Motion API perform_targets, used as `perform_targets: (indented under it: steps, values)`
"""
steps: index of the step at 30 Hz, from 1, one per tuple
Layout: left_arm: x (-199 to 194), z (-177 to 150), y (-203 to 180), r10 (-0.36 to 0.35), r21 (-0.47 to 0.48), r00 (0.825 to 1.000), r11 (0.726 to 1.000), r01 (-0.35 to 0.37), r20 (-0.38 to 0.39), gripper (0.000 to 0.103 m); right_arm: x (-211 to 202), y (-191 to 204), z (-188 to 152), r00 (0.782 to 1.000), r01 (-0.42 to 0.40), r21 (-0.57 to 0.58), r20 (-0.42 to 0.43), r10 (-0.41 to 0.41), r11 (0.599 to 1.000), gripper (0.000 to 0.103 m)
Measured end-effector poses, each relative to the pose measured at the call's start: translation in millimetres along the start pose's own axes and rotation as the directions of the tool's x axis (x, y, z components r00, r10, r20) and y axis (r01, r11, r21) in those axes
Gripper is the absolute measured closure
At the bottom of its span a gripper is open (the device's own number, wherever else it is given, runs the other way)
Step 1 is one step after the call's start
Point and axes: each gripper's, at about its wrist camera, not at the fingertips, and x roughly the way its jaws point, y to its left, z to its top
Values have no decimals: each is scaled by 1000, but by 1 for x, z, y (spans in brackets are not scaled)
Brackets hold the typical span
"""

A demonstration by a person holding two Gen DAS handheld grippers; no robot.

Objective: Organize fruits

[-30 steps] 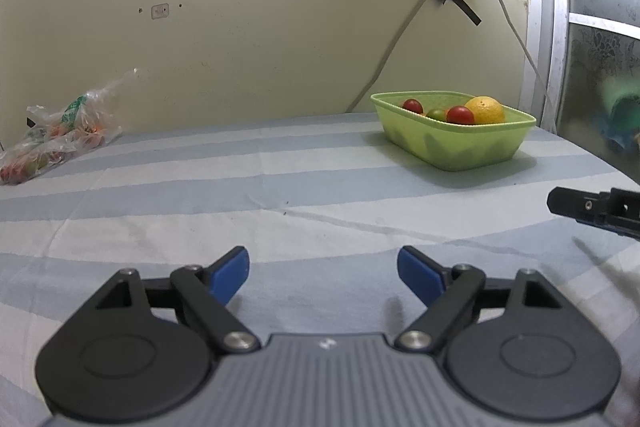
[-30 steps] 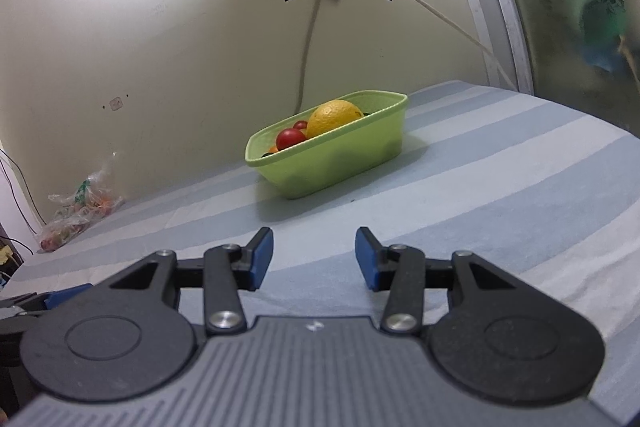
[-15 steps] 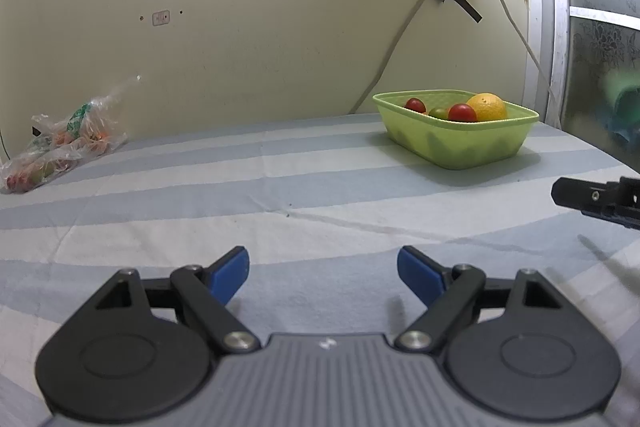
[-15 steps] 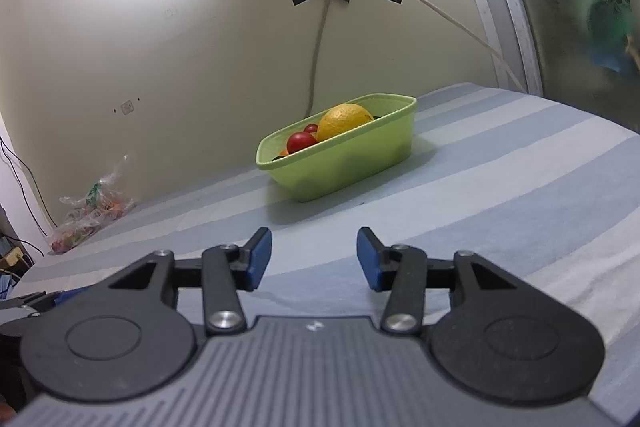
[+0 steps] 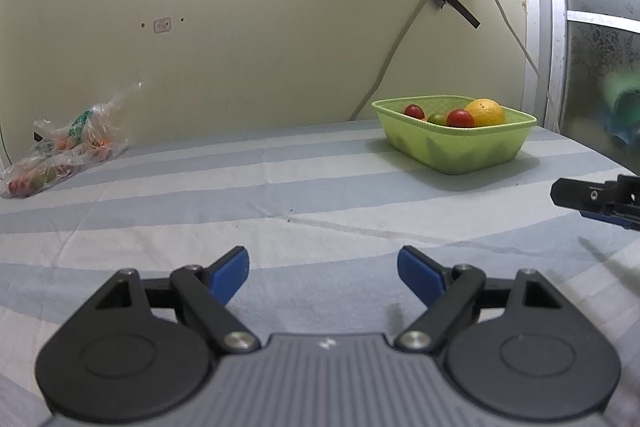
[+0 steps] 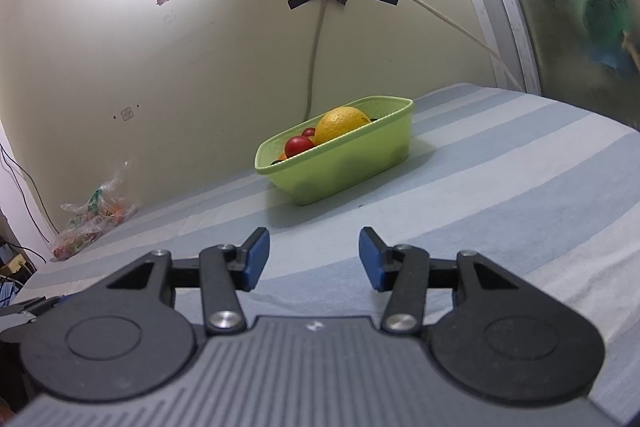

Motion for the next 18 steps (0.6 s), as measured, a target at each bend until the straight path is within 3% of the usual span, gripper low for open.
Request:
perform_targets:
  steps: [9,15,18]
  values:
    - [1,1,1,4,8,1000,1000,-4,-2,18,0,1,0,1000,3,9,3,-3,1000,51]
    - [-1,2,0,37,18,999,999,-37,12,2,1,3,0,999,30,4,-14,-30,1000,50]
    - [-4,2,1,51,18,999,999,-51,15,0,-1,9,-3,997,78,-9,-25,-78,997,50]
